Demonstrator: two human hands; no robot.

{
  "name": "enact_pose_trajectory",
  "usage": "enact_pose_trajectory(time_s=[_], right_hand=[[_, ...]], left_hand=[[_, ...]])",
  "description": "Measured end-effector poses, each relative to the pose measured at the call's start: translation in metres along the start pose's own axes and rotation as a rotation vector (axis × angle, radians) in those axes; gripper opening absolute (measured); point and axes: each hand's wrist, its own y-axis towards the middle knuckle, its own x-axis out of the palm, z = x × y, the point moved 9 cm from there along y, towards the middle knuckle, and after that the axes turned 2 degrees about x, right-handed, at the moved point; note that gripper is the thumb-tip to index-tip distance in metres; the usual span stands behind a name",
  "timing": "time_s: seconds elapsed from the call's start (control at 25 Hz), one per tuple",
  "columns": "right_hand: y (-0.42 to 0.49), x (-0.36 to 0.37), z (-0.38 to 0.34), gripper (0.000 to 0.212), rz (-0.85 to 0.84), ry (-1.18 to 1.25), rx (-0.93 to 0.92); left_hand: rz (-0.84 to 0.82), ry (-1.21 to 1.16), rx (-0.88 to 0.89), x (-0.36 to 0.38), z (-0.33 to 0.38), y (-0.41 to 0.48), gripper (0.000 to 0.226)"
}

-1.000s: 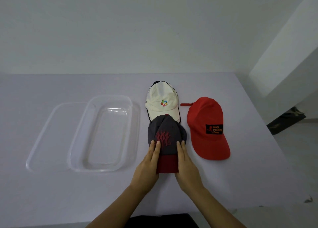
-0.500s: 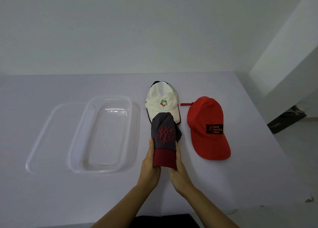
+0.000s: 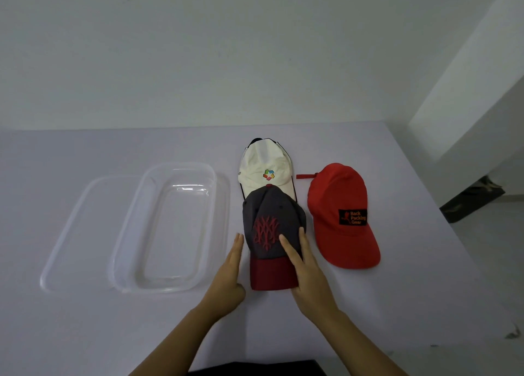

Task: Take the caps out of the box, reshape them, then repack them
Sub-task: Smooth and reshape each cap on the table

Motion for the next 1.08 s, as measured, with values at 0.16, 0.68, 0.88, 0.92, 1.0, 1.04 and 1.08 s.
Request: enact_pose_trajectory(time_s=[0.16, 0.68, 0.88, 0.92, 1.0, 1.04, 1.08], right_hand=[[-0.013, 0.000, -0.001, 0.097, 0.012, -0.033, -0.119], [-0.016, -0.015, 0.028, 0.094, 0.047, 0.022, 0.048], [0.025, -0.033, 0.004, 0.040, -0.001, 0.705, 0.319], [0.030, -0.027, -0.001, 0.039, -0.068, 0.795, 0.356], [0.035, -0.023, -0.005, 0.032, -0.093, 0.887, 0.389], [0.036, -0.022, -0.004, 0.027, -0.078, 0.935, 0.398], [0.037, -0.021, -0.001, 0.024, -0.059, 0.975, 0.408]], left_hand=[[0.358, -0.463, -0.148, -0.056, 0.021, 0.028, 0.062], [0.052, -0.530, -0.169, -0.063, 0.058, 0.060, 0.021], [-0.051, -0.406, -0.058, -0.050, 0.090, 0.062, 0.017], [-0.053, -0.417, -0.045, -0.047, 0.094, 0.062, 0.015], [-0.025, -0.444, -0.031, -0.045, 0.099, 0.062, 0.012], [-0.005, -0.440, -0.026, -0.046, 0.099, 0.061, 0.010], [0.000, -0.420, -0.027, -0.047, 0.098, 0.060, 0.010]])
